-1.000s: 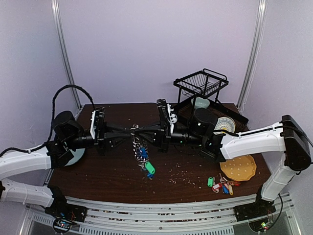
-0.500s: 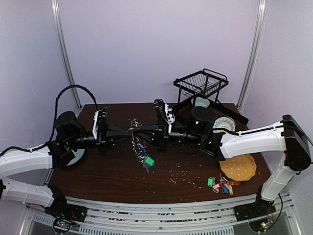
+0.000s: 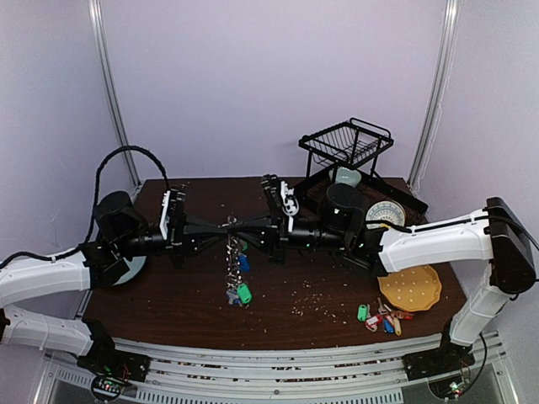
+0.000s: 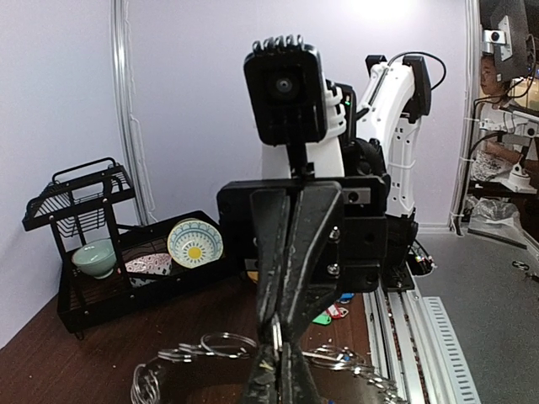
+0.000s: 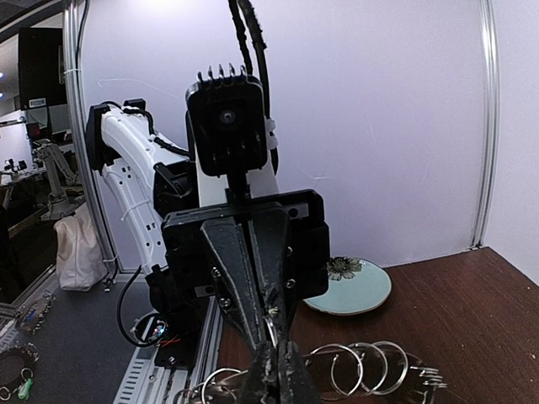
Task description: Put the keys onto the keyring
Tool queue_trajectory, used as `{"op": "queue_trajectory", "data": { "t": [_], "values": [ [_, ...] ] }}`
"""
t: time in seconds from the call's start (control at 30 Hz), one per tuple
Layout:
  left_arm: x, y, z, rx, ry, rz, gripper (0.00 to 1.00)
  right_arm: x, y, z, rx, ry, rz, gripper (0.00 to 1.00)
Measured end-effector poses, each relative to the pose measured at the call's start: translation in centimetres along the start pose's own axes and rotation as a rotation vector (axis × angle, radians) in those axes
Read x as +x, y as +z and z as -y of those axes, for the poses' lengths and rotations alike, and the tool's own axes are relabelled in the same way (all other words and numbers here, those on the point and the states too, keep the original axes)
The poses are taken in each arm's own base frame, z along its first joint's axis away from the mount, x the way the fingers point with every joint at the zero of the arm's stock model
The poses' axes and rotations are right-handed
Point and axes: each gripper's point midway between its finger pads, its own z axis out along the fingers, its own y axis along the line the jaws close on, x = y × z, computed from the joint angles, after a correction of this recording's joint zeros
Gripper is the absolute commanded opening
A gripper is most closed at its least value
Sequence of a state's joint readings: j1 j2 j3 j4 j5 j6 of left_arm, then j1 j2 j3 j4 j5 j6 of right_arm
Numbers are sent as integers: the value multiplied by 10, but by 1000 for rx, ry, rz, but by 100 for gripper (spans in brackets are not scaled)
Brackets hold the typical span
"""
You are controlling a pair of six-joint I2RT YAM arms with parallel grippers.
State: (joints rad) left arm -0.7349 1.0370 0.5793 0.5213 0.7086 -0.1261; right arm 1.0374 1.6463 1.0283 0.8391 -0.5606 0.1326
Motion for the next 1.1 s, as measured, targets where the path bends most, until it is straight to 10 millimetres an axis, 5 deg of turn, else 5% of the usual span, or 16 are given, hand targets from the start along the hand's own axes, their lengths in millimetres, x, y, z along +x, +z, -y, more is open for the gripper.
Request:
{"op": "queue_trajectory", "data": {
  "t": [0.07,0.17,0.33,0.67,1.1],
  "values": [
    [0,0,0,-3,1,-1,0,0,0,0,0,-3,-1,2],
    [3,-1,-2,-18,11,-17,0,3,0,0,1,-25,-19,22],
    [19,0,-11,-76,65,-144,0,15,-3,2,11,-143,-145,31],
    [32,-17,-3,-134,375,-355,0,15,-18,0,26,-430,-286,26],
    [40,-21,-3,-130,434,-402,0,44,0,-6,-41,-475,-323,25]
  ]
}}
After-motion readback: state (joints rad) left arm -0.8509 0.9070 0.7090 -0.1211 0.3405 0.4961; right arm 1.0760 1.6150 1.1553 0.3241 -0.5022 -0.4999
